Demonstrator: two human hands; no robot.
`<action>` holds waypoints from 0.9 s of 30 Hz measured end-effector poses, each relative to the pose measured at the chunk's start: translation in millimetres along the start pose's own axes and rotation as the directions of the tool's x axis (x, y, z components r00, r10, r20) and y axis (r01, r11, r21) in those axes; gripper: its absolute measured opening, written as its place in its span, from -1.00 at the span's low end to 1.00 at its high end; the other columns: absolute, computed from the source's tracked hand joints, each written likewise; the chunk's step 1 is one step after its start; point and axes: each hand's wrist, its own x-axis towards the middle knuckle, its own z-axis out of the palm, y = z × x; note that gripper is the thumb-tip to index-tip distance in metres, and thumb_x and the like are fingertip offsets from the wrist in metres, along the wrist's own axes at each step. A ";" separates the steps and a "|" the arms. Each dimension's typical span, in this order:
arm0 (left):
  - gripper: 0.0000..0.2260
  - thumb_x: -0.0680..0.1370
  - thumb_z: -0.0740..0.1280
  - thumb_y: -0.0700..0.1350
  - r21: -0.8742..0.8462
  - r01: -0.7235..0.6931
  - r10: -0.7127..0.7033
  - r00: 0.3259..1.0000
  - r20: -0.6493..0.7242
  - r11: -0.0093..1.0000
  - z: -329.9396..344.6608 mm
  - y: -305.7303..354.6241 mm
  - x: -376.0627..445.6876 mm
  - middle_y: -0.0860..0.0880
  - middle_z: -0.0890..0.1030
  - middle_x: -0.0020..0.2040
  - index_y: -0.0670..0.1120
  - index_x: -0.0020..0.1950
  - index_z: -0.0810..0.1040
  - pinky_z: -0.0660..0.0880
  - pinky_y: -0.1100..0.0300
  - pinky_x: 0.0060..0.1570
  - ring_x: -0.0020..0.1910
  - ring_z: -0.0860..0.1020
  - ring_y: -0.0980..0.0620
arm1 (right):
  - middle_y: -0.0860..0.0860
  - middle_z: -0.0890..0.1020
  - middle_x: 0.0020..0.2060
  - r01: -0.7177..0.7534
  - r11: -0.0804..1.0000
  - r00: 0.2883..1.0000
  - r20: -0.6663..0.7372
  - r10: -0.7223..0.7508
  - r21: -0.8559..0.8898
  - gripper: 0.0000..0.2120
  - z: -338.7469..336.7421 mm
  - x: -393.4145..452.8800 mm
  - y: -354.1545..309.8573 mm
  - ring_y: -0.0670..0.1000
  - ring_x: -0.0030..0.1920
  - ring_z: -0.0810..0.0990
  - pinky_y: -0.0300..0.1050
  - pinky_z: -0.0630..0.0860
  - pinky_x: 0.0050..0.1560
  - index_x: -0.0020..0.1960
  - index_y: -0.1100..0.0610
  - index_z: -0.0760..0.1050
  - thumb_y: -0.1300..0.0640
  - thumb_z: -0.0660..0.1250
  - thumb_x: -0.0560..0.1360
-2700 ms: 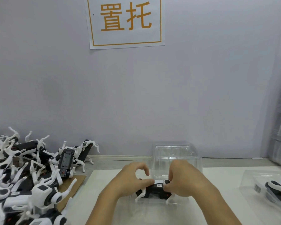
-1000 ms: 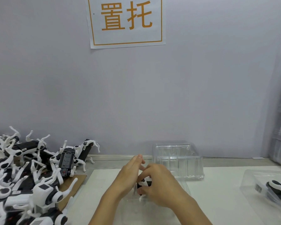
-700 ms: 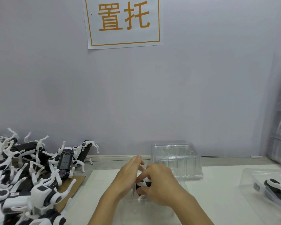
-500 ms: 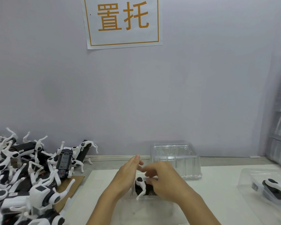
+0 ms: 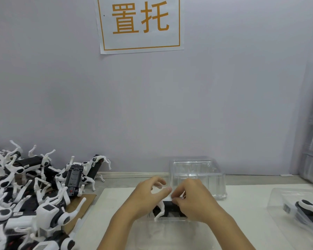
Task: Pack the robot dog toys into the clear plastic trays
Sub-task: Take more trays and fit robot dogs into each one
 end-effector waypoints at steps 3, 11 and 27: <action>-0.57 0.32 0.19 0.49 0.238 -0.116 0.125 0.992 -0.022 0.964 -3.5 14.6 -3.0 0.38 0.44 0.19 0.34 0.09 0.45 0.09 0.08 0.38 0.32 0.26 0.31 | -0.23 0.66 -0.33 -0.008 0.971 0.988 -0.149 0.044 0.239 -0.81 -10.7 2.2 5.7 -0.24 -0.23 0.61 -0.38 0.50 -0.22 -0.20 -0.06 0.70 0.13 0.38 0.53; -0.26 0.13 0.54 0.36 0.446 -0.069 -0.116 0.921 0.373 0.892 -14.6 37.8 -13.3 0.20 0.13 0.54 0.47 0.24 0.32 -0.05 -0.16 0.51 0.54 0.04 -0.01 | -0.22 0.69 -0.26 -0.010 0.882 0.892 -0.393 0.221 0.472 -0.83 -30.8 5.0 28.5 -0.28 -0.23 0.59 -0.49 0.42 -0.29 -0.18 -0.02 0.69 0.21 0.41 0.51; -0.24 0.19 0.49 0.37 0.491 -0.244 0.260 0.965 0.036 0.836 -32.7 67.4 -15.9 0.19 0.16 0.39 0.40 0.34 0.30 -0.05 -0.04 0.45 0.41 0.01 0.14 | -0.05 0.68 0.05 0.128 0.489 0.859 -0.343 0.381 0.863 -0.83 -37.6 5.3 33.8 0.03 0.12 0.62 -0.03 0.53 0.13 0.14 -0.02 0.62 0.06 0.29 0.61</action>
